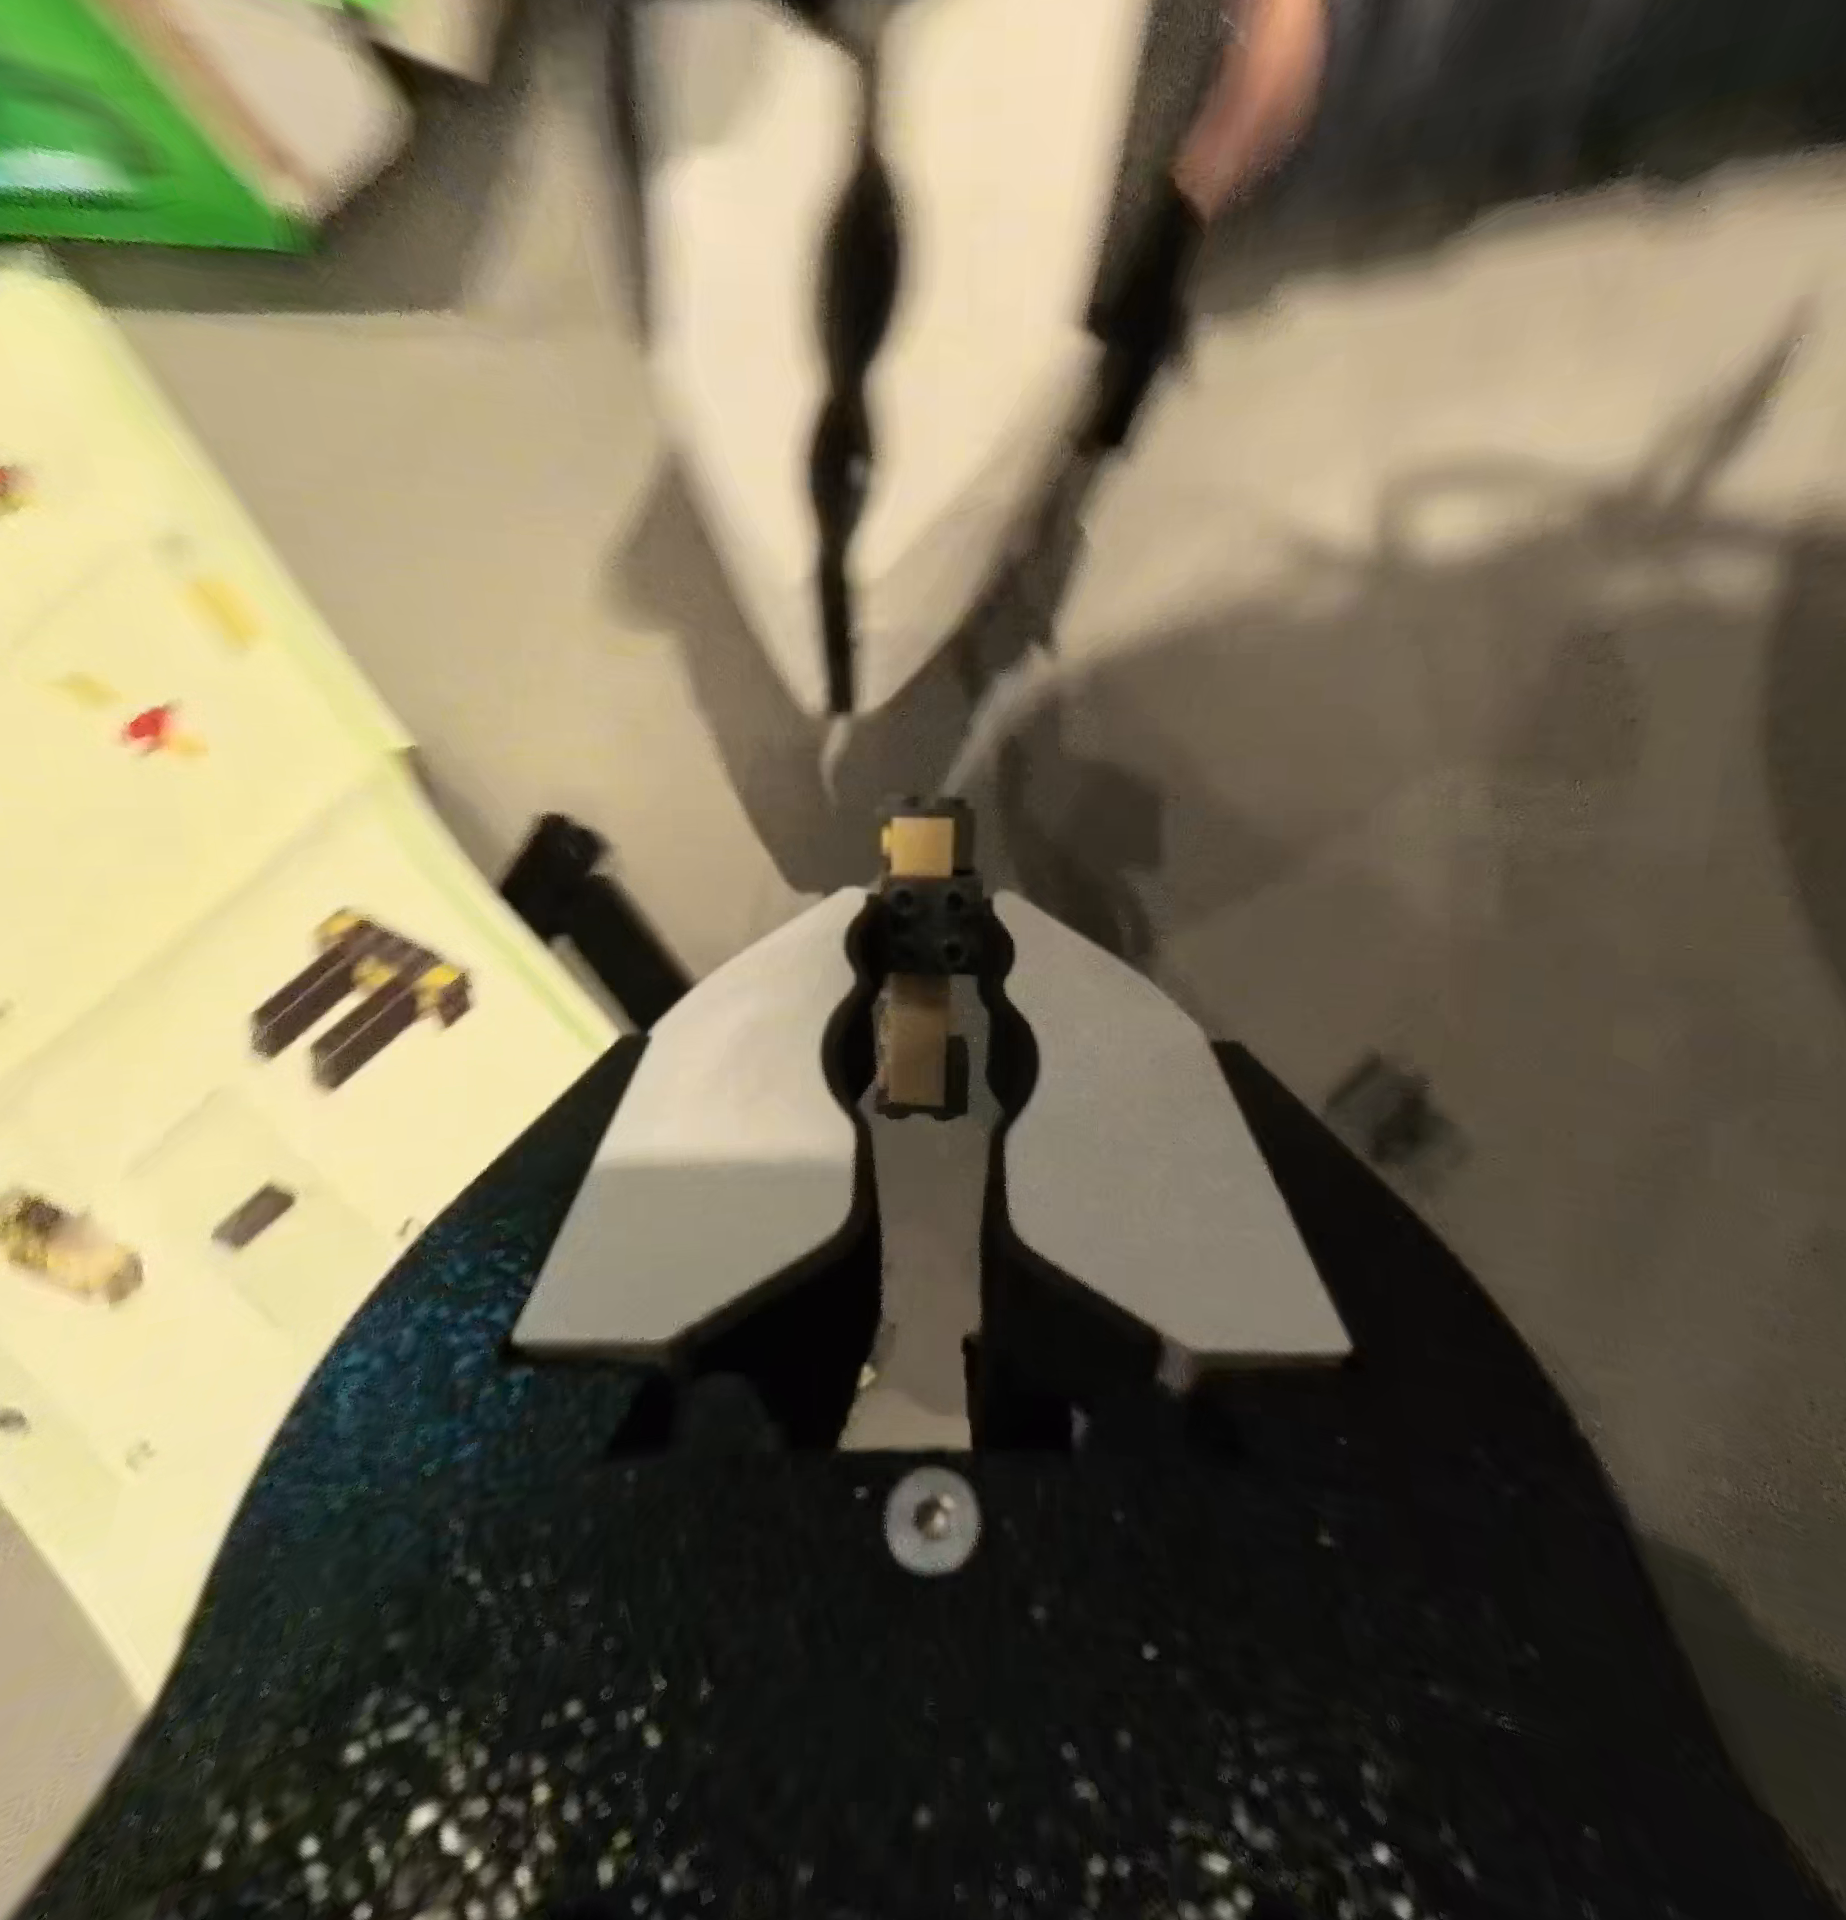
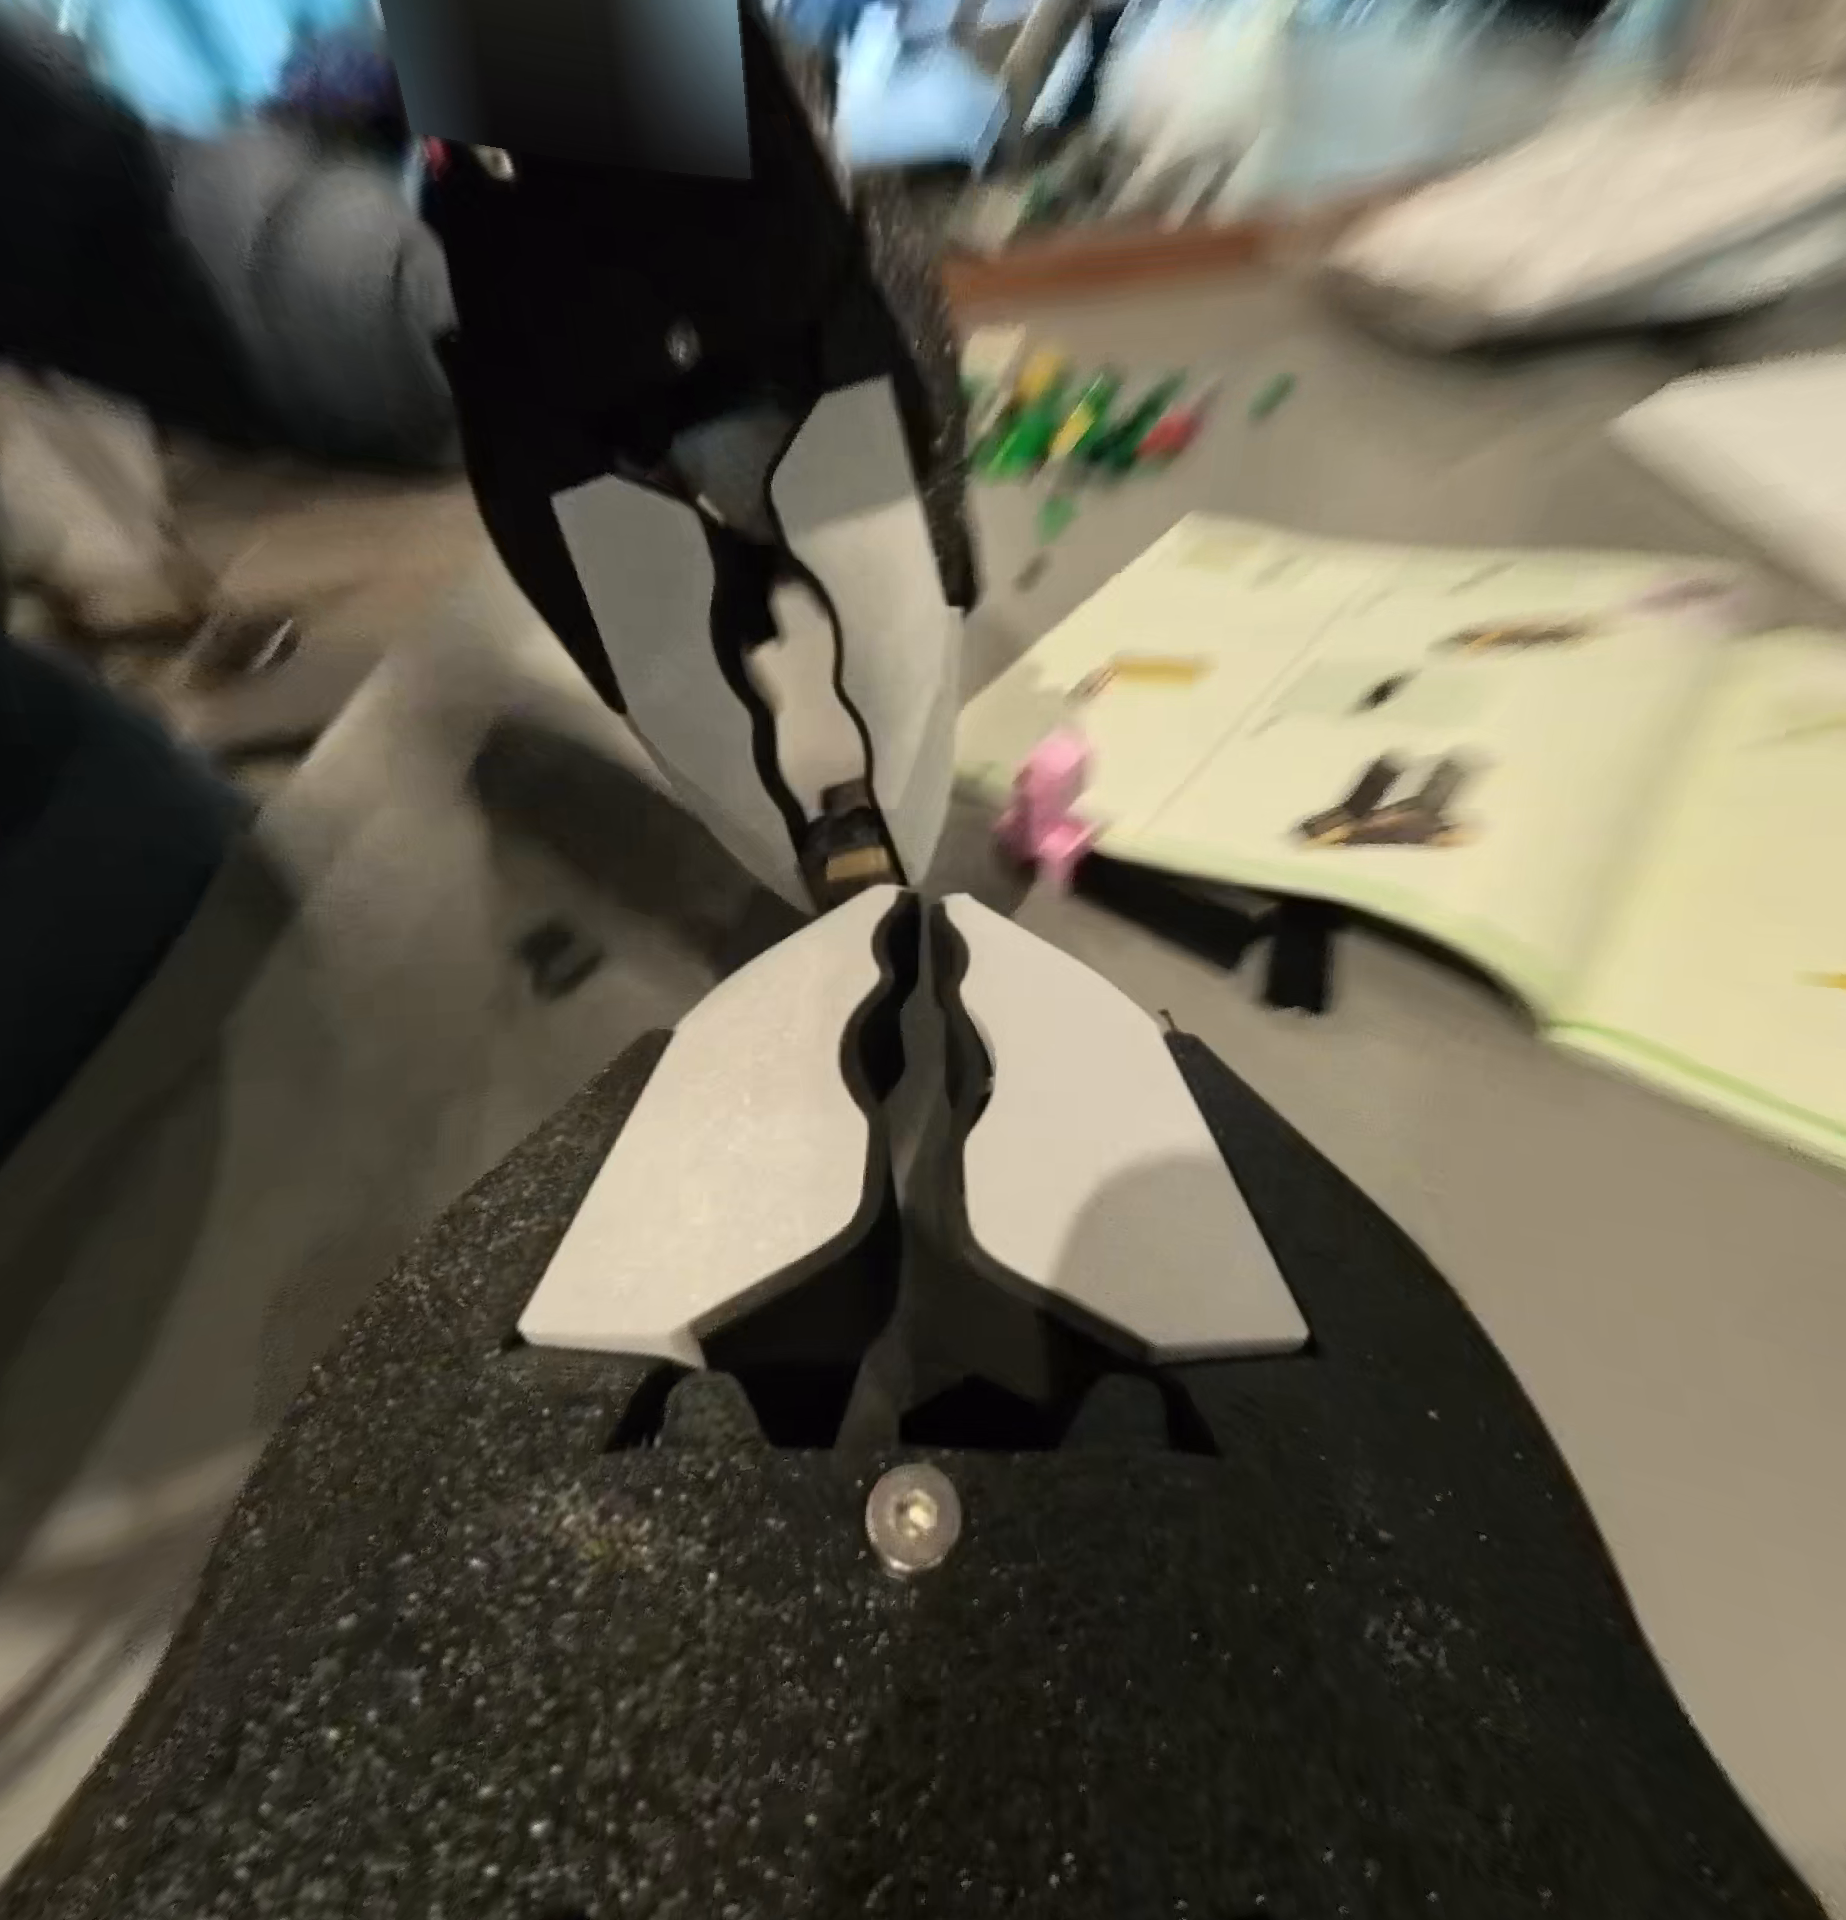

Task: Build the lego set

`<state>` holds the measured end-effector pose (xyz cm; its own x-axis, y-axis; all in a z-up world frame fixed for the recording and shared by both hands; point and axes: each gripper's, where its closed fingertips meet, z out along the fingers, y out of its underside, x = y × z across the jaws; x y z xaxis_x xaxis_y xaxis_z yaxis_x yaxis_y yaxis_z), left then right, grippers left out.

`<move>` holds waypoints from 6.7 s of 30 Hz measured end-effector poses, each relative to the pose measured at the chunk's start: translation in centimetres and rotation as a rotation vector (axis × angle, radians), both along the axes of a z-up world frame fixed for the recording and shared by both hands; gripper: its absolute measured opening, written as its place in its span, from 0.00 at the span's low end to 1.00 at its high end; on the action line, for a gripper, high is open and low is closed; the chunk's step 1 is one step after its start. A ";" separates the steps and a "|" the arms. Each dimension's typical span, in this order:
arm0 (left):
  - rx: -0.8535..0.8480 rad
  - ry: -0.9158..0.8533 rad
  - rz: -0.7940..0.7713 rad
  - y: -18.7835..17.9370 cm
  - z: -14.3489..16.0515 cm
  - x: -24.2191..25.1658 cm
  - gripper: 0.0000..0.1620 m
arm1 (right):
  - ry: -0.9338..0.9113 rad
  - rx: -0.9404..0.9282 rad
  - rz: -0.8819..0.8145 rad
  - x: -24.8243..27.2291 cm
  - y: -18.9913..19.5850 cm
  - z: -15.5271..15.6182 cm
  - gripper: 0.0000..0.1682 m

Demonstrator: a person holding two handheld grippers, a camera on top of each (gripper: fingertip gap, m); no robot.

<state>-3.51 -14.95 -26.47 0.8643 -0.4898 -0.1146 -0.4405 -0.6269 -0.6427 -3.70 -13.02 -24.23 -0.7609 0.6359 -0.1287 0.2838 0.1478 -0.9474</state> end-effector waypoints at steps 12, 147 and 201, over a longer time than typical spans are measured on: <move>0.298 -0.538 0.163 1.6 8.0 -0.9 0.10 | 0.181 -0.405 -0.120 -0.4 -0.4 5.3 0.16; 0.209 -0.400 0.054 -0.1 5.7 2.0 0.10 | 0.106 -0.501 0.149 1.7 -3.0 5.3 0.10; -0.091 -0.102 0.207 -5.4 -2.0 -1.5 0.09 | -0.159 0.366 -0.121 -2.0 0.4 -4.9 0.14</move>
